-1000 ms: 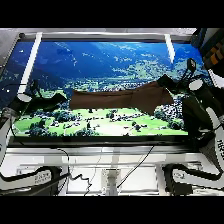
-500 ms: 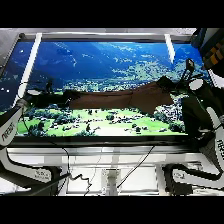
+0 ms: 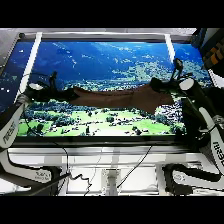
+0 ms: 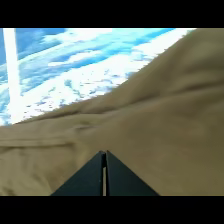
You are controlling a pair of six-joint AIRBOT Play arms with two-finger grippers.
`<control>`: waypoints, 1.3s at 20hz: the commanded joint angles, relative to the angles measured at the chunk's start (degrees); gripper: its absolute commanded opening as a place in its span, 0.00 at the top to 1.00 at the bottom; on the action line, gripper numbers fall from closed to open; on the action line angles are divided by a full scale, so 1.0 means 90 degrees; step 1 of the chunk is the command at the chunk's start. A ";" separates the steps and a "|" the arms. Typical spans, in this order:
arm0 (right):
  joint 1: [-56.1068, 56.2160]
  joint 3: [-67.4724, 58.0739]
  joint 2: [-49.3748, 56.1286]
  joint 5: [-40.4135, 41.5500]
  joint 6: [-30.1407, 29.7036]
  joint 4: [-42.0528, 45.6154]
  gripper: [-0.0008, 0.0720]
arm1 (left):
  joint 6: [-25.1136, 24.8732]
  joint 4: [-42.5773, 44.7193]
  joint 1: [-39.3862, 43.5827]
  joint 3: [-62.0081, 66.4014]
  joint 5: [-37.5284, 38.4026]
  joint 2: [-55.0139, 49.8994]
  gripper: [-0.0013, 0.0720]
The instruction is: Fold the clothes and pants, and hang the long-sleeved shirts on hangers.
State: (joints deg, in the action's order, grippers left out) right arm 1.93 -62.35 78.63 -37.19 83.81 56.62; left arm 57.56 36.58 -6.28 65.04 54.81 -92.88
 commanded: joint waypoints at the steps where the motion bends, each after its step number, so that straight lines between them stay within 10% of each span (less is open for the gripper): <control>1: 0.0896 -0.0005 0.0034 0.1093 0.0185 -0.0061 0.97 | 0.0015 0.0879 -0.0124 0.0095 0.0746 0.0821 0.97; 18: 0.4439 -0.2135 0.2803 -0.0075 0.0775 -0.0743 0.97 | 0.0007 0.0903 -0.0197 0.0092 0.1758 0.3453 0.96; 26: 0.2873 -0.2132 0.1515 -0.1984 0.0777 0.0675 0.97 | 0.0318 -0.0238 0.1260 0.0092 -0.0449 0.3237 0.97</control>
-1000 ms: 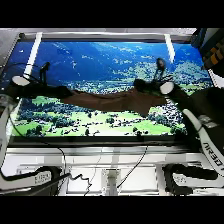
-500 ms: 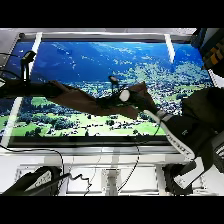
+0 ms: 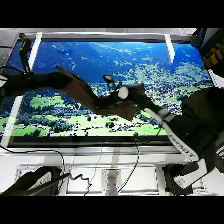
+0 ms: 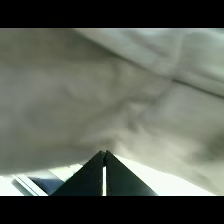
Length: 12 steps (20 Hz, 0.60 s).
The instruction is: Fold the clothes and pants, and hang the long-sleeved shirts on hangers.
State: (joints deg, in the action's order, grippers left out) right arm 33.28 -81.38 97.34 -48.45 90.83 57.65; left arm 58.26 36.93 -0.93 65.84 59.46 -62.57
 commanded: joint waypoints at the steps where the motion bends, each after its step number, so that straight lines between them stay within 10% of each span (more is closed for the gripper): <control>1: -0.0874 -0.0017 -0.0865 -0.0911 -0.0002 0.0571 0.97 | 0.0323 -0.0277 0.1022 0.0005 -0.1277 -0.0270 0.97; 8: -0.2176 -0.0017 -0.3446 -0.1647 -0.0556 0.1348 0.97 | 0.0843 -0.0675 0.3735 0.0056 -0.4573 -0.2079 0.97; 12: -0.3024 -0.0017 -0.4233 -0.1678 -0.0556 0.2392 0.97 | 0.0843 -0.1156 0.4524 0.0986 -0.4923 -0.3293 0.97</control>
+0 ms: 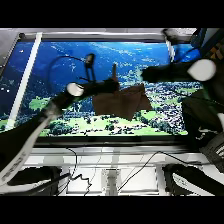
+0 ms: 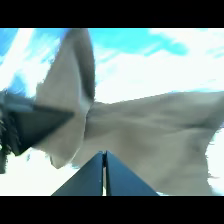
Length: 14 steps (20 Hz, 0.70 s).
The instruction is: Fold the clothes and pants, and hang the long-sleeved shirts on hangers.
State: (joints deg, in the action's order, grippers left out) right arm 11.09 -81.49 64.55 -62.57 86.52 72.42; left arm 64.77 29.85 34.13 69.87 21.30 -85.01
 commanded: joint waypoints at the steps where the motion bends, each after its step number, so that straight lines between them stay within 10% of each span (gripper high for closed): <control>1: -0.0823 0.0000 -0.0614 -0.0129 -0.0083 0.0835 0.97 | 0.0119 -0.0372 0.0709 0.0889 -0.0682 -0.1066 0.97; 4: -0.1581 0.0146 -0.0515 -0.0126 -0.0287 0.0903 0.97 | 0.0396 -0.0398 0.0835 0.1712 -0.0675 -0.1715 0.94; 5: -0.1817 0.0248 -0.0440 -0.0075 -0.0384 0.0937 0.97 | 0.0522 -0.0398 0.0882 0.1814 -0.0665 -0.1807 0.64; 6: -0.2025 0.0381 -0.0333 0.0017 -0.0563 0.0940 0.97 | 0.0527 -0.0391 0.0923 0.1826 -0.0641 -0.1826 0.05; 11: -0.2397 0.1151 0.0721 0.0291 -0.1501 0.0648 0.97 | 0.0539 -0.0369 0.0726 0.1826 0.0372 -0.1625 0.02; 14: -0.2397 0.1311 0.1637 -0.0274 -0.3446 -0.1307 0.97 | 0.0520 -0.0311 0.0299 0.1826 0.1353 -0.1324 0.02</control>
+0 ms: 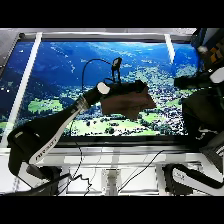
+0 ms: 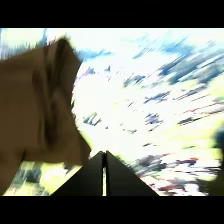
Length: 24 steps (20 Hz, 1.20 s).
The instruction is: Fold the clothes and pants, and hang the long-sleeved shirts on hangers.
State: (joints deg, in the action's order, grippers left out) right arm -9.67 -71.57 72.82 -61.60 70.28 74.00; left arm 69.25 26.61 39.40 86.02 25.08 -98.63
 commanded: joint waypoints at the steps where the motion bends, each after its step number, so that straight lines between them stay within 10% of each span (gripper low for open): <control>1: -0.0090 0.0209 0.1003 -0.0726 -0.2470 -0.2327 0.97 | 0.0022 0.0182 -0.0483 0.0032 0.1251 0.0306 0.02; 3: -0.0083 0.0209 0.1389 -0.0614 -0.2761 -0.3036 0.87 | 0.0024 0.0537 -0.0840 0.0032 0.1695 0.0508 0.02; 5: -0.0085 0.0209 0.1617 -0.0041 -0.2319 -0.3004 0.25 | 0.0027 0.0857 -0.1139 0.0032 0.2030 0.0644 0.03; 6: -0.0087 0.0204 0.1693 0.0335 -0.1885 -0.2875 0.16 | 0.0024 0.0884 -0.1253 0.0032 0.2227 0.0665 0.04; 8: -0.0092 0.0172 0.1863 0.0831 -0.1338 -0.2603 0.16 | 0.0024 0.0879 -0.1469 0.0032 0.2608 0.0668 0.05; 11: -0.0092 -0.0165 0.2484 0.0425 -0.0818 -0.2193 0.13 | -0.1039 0.0874 -0.1700 0.0032 0.3026 0.0690 0.97; 18: -0.0090 -0.1044 0.3713 -0.0425 -0.0265 -0.2086 0.14 | -0.1132 0.3228 -0.1763 0.0032 0.2817 0.1190 0.97; 24: 0.0238 -0.1617 0.4495 -0.1909 -0.0240 -0.3121 0.13 | -0.1124 0.3356 -0.1761 0.0032 0.2815 0.1229 0.96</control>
State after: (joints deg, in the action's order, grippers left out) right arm -9.08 -84.55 110.61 -73.93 67.53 48.60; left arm 59.16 54.54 23.57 86.26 50.46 -87.83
